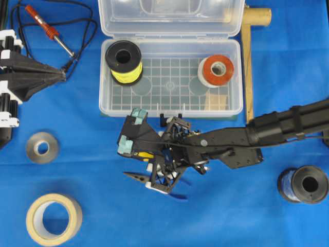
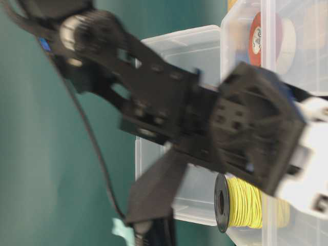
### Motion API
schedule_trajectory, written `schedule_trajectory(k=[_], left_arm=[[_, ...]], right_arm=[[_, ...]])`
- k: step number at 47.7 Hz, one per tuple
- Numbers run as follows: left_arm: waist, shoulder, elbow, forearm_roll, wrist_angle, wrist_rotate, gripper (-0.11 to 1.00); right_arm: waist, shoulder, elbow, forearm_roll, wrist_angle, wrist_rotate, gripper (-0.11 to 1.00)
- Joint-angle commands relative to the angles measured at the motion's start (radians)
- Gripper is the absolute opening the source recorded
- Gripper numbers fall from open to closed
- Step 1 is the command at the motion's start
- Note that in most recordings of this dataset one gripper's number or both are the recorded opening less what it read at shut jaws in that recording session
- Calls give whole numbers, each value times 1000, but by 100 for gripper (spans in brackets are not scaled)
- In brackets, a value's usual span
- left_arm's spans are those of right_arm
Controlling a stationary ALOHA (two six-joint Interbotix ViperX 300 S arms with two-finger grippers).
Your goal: Pick the screwdriver from the toolbox among several items.
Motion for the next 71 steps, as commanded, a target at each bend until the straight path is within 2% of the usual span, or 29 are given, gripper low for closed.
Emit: schedule_trajectory(k=[1,12,19,21,23,28,34,36,44,59,71], left_arm=[[3,5,-8,-2,-3,-2,0],[5,2,-8,-2,-2,-2,0],[5,-5,-8,-2,0,-2,0],[5,-8,-8,0,2,-2,0],[5,-11,-8,-2,8,-2,0],[5,-21,-8,-2,18,-3,0],[5,-29,-8,-2,20,-15,0],[5,-32,-6,-2,21,-20,0],[5,-32,-2,-2,26,-20,0],[5,-34,5,-2,25,-20,0],[5,-32,5,-2,18,-20,0]], right_arm=[[5,-8,-29,6,-41,2,26],[3,2,-26,11,-17,0,29],[3,-43,-25,-3,49,-20,71],[3,-72,-21,-17,77,-21,80],[5,-104,-18,-37,106,-23,83],[12,-219,0,-106,173,-18,74],[31,-359,54,-206,202,-8,75],[40,-420,91,-244,202,-5,75],[54,-626,264,-347,158,40,75],[54,-1068,660,-485,-91,115,75],[38,-1321,897,-529,-146,117,75]])
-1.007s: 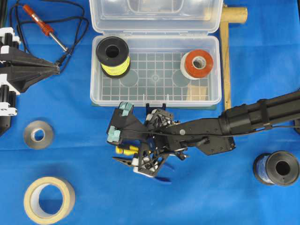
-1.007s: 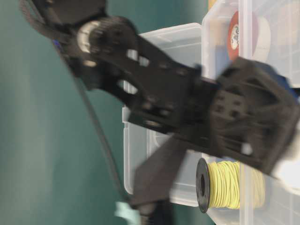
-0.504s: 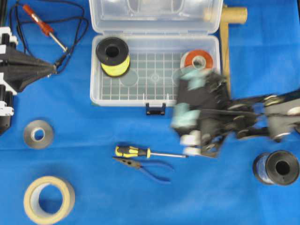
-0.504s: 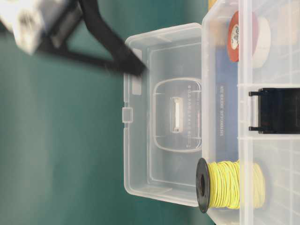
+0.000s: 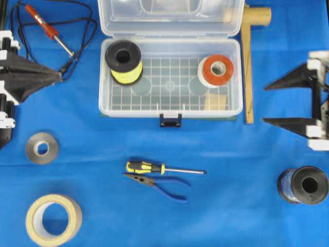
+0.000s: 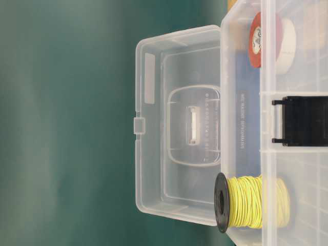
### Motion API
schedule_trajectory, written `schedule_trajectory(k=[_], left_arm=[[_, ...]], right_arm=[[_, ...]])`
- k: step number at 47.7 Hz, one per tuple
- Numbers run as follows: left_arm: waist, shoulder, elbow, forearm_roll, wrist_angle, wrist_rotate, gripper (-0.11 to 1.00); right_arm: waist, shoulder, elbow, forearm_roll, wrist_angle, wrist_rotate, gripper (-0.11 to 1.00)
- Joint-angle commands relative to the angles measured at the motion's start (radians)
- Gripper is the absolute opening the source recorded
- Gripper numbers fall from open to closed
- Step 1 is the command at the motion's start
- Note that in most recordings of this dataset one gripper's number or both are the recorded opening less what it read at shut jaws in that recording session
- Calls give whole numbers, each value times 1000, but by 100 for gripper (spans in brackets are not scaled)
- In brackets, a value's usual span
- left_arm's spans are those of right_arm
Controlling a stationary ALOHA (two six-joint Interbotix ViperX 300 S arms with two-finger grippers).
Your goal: Pick the screwdriver from the toolbox among several items.
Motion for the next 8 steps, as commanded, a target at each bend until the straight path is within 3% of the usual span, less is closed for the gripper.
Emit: schedule_trajectory(k=[1,8], left_arm=[[3,6,-9,-2,-11,2,0],[3,8,-8,-2,-11,2,0]], right_arm=[[-18,-67,57,-17,-15,3,75],[-61,-137,156,-18,-34,8,75]])
